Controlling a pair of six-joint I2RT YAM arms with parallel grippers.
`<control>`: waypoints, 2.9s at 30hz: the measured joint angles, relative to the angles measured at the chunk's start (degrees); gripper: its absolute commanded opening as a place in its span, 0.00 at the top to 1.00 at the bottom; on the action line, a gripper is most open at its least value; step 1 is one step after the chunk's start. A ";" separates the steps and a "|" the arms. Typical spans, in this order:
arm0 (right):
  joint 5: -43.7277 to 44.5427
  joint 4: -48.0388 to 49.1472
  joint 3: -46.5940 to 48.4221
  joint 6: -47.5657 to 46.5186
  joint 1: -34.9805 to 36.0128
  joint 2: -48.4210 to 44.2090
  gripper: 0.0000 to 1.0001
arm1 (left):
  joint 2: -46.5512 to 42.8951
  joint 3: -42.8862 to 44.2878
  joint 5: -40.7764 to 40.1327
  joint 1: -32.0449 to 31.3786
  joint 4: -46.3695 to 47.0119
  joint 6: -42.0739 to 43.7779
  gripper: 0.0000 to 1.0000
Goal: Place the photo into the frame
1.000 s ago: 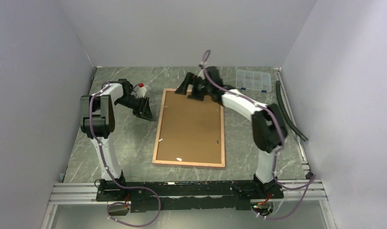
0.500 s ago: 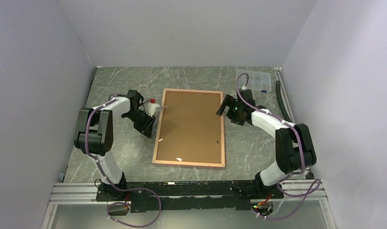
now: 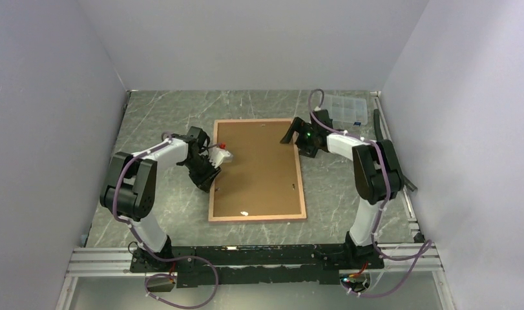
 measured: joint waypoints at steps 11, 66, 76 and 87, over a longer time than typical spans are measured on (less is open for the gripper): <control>2.45 -5.27 37.29 -1.46 9.73 24.76 0.00 | 1.88 0.46 0.72 -10.58 -9.16 -2.21 0.63; -1.18 -11.61 -13.68 4.26 1.81 -17.11 0.00 | 19.12 25.20 7.10 22.03 -7.63 -2.47 0.68; 5.95 -16.61 -2.58 -1.79 -4.15 -9.64 0.00 | 15.98 14.62 15.17 13.70 -23.89 8.59 0.66; 5.53 -15.37 1.55 2.54 6.99 -17.55 0.01 | 15.06 17.29 25.05 23.17 -23.23 3.41 0.54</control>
